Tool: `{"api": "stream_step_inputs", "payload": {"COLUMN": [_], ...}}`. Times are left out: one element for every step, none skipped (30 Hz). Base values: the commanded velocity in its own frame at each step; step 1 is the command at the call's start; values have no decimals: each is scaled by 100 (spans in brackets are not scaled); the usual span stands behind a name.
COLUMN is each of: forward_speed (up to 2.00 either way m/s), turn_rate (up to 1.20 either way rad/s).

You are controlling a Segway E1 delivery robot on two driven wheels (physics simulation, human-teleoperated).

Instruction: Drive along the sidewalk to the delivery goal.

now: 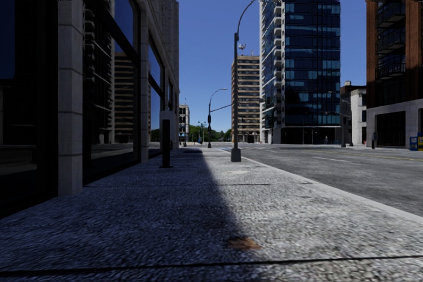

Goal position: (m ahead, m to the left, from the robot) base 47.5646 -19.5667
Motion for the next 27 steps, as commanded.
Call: {"api": "stream_step_inputs", "payload": {"forward_speed": [147,147,147,147,147,147,147,147,147,147,147,147,147,147,147,147,147,147,147,147,147,147,147,147,147,147,147], "turn_rate": [18,4,0,0,0,0,0,0,0,0,0,0,0,0,0,0,0,0,0,0,0,0,0,0,0,0,0]}}
